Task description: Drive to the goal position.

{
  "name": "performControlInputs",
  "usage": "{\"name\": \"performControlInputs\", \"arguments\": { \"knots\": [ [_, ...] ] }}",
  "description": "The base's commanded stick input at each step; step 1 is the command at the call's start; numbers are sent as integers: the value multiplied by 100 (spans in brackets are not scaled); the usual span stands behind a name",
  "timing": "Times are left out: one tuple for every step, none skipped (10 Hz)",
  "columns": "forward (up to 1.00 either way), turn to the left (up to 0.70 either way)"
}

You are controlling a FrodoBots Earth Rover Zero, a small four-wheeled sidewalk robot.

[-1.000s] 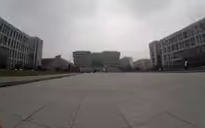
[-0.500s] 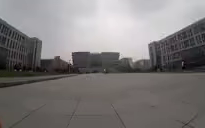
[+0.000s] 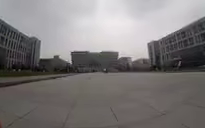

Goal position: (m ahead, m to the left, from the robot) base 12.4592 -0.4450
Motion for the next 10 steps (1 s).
{"name": "performControlInputs", "arguments": {
  "knots": [
    [70, 34],
    [70, 34],
    [70, 34],
    [70, 34],
    [70, 7],
    [70, -1],
    [70, -1],
    [70, -1],
    [70, -1],
    [70, -1]
  ]
}}
